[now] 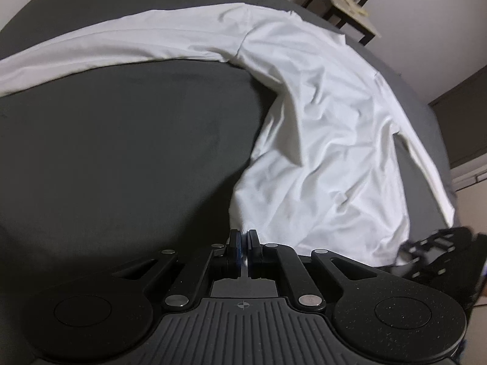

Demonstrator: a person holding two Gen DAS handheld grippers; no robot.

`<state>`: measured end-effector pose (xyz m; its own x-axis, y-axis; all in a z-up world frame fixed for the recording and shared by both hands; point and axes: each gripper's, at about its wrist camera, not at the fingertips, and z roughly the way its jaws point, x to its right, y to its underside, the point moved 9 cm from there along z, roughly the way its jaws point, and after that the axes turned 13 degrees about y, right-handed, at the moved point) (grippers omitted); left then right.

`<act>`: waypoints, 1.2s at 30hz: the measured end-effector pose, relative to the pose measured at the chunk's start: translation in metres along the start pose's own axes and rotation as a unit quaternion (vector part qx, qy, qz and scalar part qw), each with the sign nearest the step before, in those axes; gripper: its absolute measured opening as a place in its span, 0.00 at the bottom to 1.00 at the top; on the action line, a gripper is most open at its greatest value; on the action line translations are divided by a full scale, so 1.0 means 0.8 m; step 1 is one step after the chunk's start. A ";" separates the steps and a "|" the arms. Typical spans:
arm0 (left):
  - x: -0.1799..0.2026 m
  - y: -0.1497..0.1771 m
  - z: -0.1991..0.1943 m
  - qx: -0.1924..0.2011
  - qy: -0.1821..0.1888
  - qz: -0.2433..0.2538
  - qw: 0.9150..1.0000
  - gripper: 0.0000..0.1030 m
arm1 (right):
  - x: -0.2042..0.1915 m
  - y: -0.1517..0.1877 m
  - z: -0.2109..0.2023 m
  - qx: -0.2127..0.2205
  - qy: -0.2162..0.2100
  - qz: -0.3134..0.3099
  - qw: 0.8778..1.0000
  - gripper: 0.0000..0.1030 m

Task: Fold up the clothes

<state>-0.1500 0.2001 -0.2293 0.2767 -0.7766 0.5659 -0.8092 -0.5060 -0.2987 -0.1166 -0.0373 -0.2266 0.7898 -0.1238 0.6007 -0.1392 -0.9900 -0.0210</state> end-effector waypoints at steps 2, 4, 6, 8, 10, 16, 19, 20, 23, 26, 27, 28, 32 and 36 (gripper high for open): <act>0.000 -0.002 -0.007 -0.005 -0.009 0.013 1.000 0.03 | 0.018 0.007 -0.012 0.004 0.004 0.014 1.000 0.07; 0.003 -0.005 -0.021 -0.005 -0.008 0.020 1.000 0.03 | 0.046 0.016 -0.029 0.008 0.002 0.038 0.999 0.06; 0.007 -0.011 -0.038 0.003 -0.005 0.026 1.000 0.03 | 0.079 0.024 -0.051 0.015 0.014 0.054 0.998 0.06; 0.018 -0.021 -0.060 0.019 0.003 0.032 0.999 0.03 | 0.114 0.031 -0.079 0.028 0.026 0.077 0.996 0.06; 0.031 -0.027 -0.081 0.034 0.017 0.042 0.998 0.03 | 0.145 0.035 -0.112 0.051 0.024 0.112 0.992 0.06; 0.067 -0.010 -0.070 -0.006 -0.002 0.145 0.989 0.04 | 0.150 0.046 -0.142 0.077 -0.021 0.152 0.985 0.06; 0.084 0.010 -0.029 -0.070 -0.065 0.281 0.955 0.06 | 0.134 0.049 -0.112 0.061 -0.031 0.145 0.987 0.06; 0.089 0.015 -0.016 -0.088 -0.091 0.328 0.936 0.12 | 0.130 0.049 -0.102 0.056 -0.035 0.147 0.987 0.06; 0.104 0.028 0.014 -0.113 -0.131 0.446 0.878 0.78 | 0.121 0.050 -0.078 0.048 -0.042 0.153 0.986 0.06; 0.107 0.047 0.030 -0.158 -0.144 0.547 0.809 0.86 | 0.118 0.054 -0.069 0.044 -0.047 0.157 0.986 0.06; 0.106 0.054 0.035 -0.179 -0.149 0.579 0.781 0.86 | 0.118 0.055 -0.067 0.044 -0.047 0.157 0.985 0.06; 0.105 0.061 0.040 -0.199 -0.155 0.611 0.751 0.86 | 0.119 0.057 -0.066 0.044 -0.048 0.158 0.985 0.06; 0.083 0.067 0.057 -0.229 -0.188 0.649 0.701 0.85 | 0.121 0.057 -0.062 0.049 -0.049 0.160 0.985 0.06; 0.075 0.071 0.071 -0.232 -0.159 0.618 0.734 0.83 | 0.122 0.057 -0.060 0.053 -0.052 0.160 0.984 0.07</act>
<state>-0.1495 0.1032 -0.2560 -0.7701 -0.6206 -0.1476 -0.6130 0.7840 -0.0979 -0.0746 -0.0914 -0.1308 0.7730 -0.4317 0.4648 -0.3325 -0.8997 -0.2827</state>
